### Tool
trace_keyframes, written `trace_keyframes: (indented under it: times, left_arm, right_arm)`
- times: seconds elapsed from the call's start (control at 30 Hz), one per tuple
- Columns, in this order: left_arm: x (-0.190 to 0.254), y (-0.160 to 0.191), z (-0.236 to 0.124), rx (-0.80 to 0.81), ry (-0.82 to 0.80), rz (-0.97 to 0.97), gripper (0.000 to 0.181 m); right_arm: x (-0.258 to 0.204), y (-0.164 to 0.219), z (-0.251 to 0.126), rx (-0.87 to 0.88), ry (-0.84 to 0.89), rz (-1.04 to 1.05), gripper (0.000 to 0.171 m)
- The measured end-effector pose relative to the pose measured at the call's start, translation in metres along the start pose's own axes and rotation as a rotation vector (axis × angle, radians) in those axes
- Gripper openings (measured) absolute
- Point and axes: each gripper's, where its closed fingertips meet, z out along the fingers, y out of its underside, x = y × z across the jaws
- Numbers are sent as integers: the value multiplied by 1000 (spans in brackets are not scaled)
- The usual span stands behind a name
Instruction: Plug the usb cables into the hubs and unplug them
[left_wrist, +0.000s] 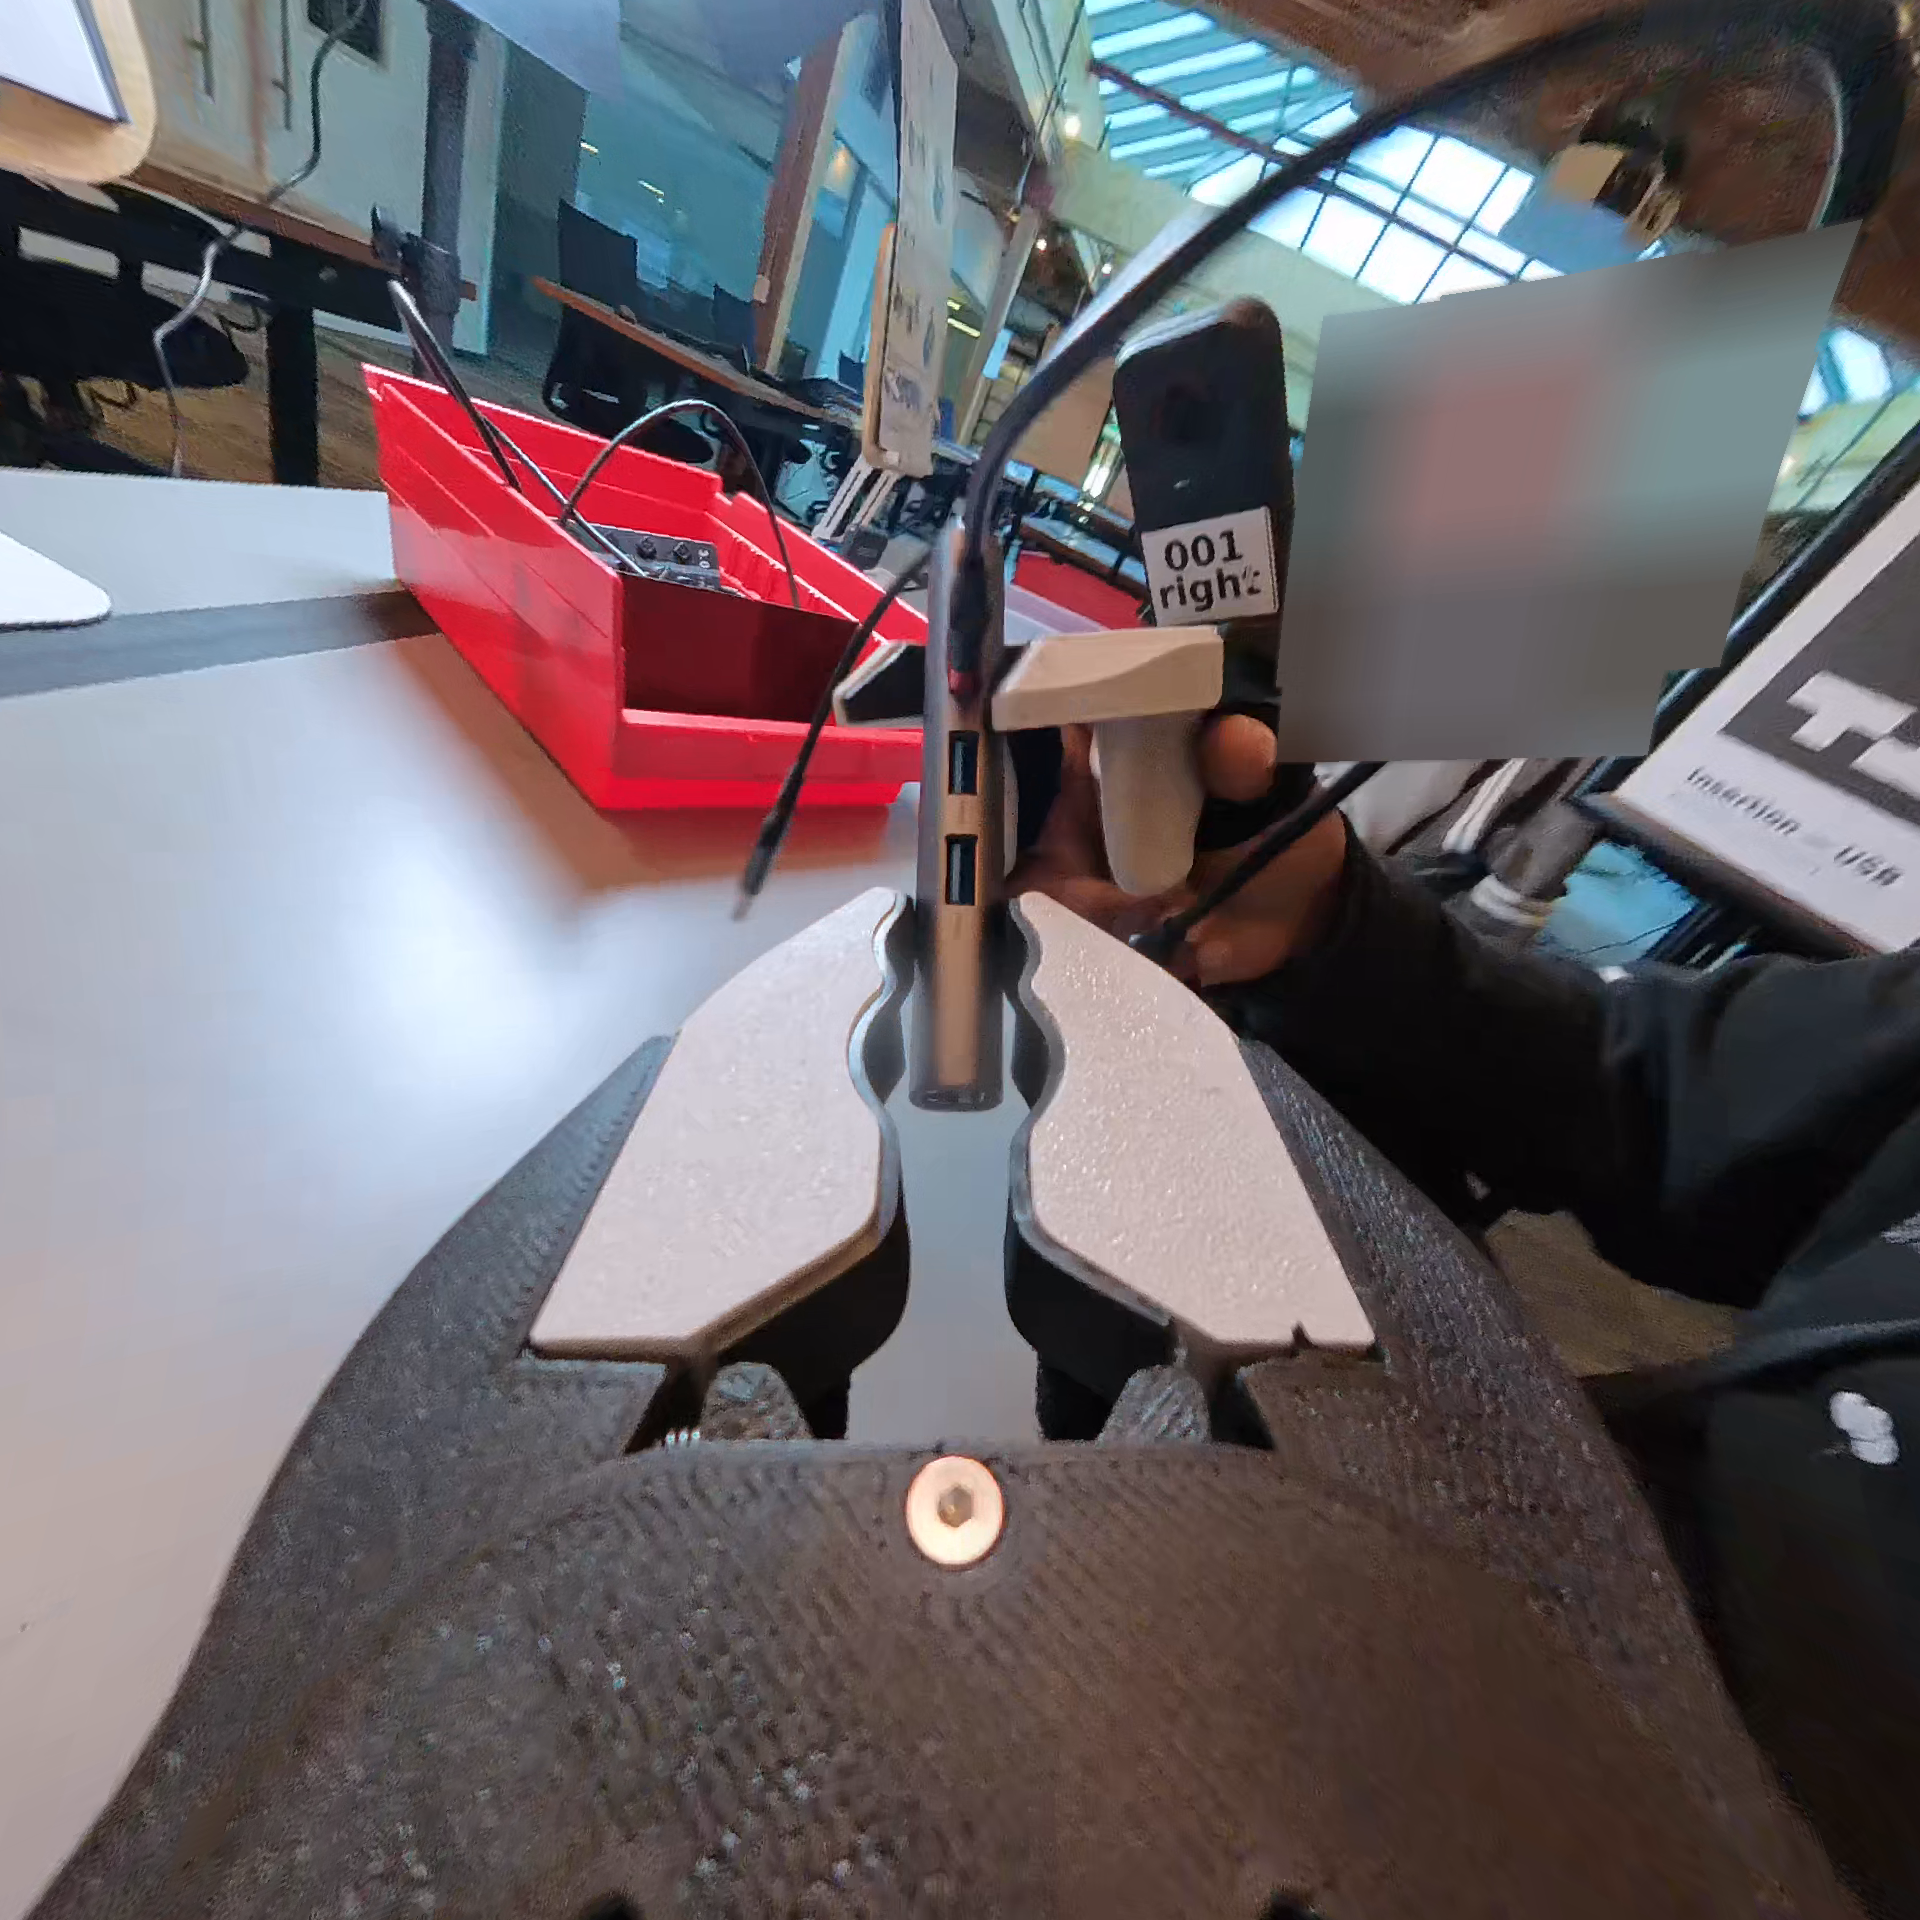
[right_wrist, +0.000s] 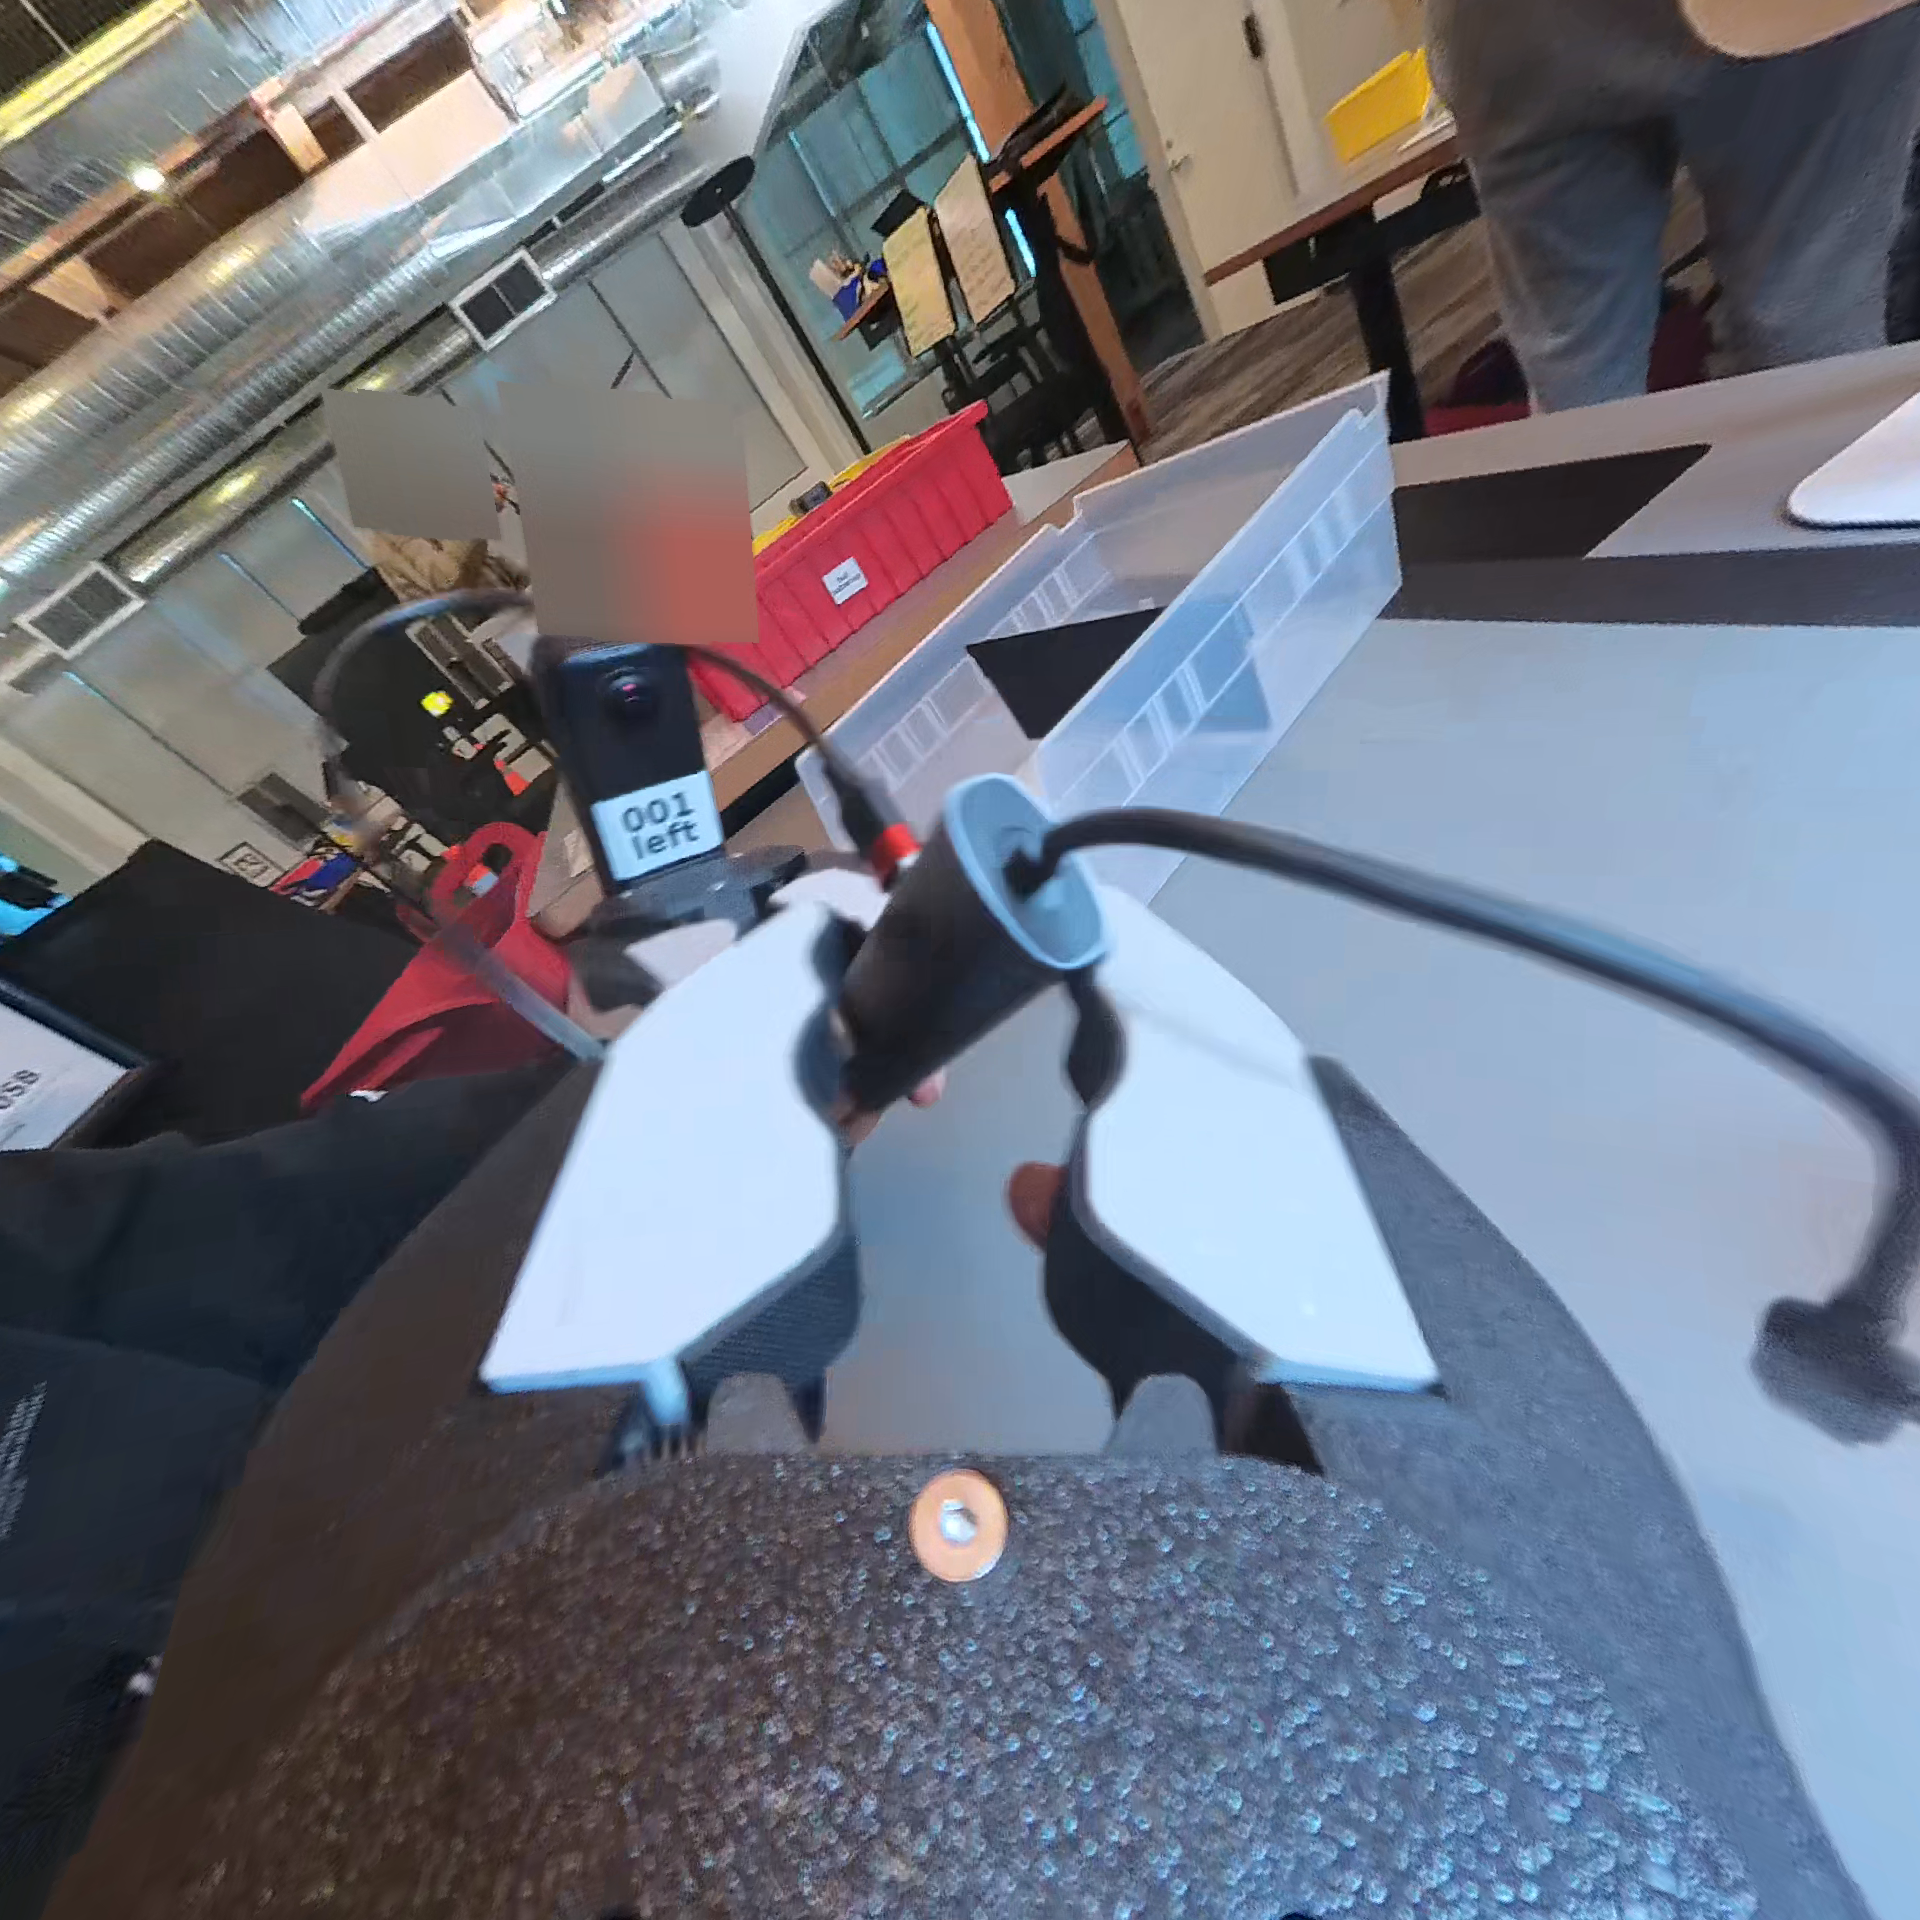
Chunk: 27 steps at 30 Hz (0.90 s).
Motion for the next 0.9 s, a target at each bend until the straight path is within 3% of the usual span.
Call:
trace_keyframes:
  times: [0.03, 0.1, 0.27, 0.4, 0.53, 0.7, 0.8, 0.9]
  left_arm:
    - [2, 1, 1, -1, -9, 17, 16]
    - [7, -2, 1, -4, 9, 4, 17]
    - [2, -13, -12, -25, -39, 94, 32]
    - [-6, -15, -16, -47, -107, 187, 33]
    - [-8, -12, -14, -57, -110, 176, 34]
    - [-16, -6, -15, -85, -123, 164, 33]
    - [-23, -2, -15, -100, -127, 149, 32]
    - [-26, 6, -13, -127, -112, 124, 32]
  right_arm:
    - [-4, -1, -1, -8, -33, -22, 29]
    - [-13, -4, -9, -70, -86, -78, 25]
    - [-4, -62, -58, -264, -46, -285, 20]
    - [65, -129, -109, -522, 170, -424, 19]
    - [157, -185, -158, -738, 514, -484, 19]
    - [236, -233, -192, -788, 819, -483, 19]
    - [279, -230, -201, -847, 980, -542, 19]
    - [307, -167, -192, -1032, 892, -475, 18]
